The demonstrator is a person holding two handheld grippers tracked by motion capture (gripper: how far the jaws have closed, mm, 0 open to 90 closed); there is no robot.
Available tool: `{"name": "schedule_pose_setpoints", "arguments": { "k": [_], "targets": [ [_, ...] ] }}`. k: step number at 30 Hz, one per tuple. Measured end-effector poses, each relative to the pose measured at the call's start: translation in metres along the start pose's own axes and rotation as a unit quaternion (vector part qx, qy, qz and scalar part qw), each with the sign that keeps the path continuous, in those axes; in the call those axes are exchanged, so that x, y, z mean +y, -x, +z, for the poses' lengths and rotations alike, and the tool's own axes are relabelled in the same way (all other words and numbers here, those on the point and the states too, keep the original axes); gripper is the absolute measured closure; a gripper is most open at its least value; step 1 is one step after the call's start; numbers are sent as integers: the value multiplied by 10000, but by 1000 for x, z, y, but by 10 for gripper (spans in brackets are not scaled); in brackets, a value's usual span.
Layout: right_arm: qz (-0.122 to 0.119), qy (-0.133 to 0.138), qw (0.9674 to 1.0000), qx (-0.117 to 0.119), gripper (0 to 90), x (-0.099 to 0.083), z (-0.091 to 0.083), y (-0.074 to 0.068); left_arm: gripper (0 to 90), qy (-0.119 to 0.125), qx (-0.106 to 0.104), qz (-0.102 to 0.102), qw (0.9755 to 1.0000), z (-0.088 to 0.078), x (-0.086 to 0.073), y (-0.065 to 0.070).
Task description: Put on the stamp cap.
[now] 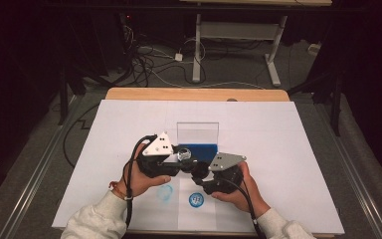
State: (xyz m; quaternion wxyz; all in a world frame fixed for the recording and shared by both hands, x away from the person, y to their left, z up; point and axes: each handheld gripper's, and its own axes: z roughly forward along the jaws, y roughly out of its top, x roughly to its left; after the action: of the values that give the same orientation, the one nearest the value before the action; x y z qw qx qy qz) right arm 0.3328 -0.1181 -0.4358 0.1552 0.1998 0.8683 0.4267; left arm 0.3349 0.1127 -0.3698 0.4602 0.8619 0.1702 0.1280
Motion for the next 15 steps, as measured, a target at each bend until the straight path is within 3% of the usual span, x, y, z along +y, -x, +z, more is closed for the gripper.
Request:
{"name": "schedule_pose_setpoints", "arguments": {
  "k": [15],
  "targets": [
    [128, 204, 9997, 103, 386, 9, 5, -3, 547, 1, -15, 37, 10000, 10, 3, 4]
  ]
}}
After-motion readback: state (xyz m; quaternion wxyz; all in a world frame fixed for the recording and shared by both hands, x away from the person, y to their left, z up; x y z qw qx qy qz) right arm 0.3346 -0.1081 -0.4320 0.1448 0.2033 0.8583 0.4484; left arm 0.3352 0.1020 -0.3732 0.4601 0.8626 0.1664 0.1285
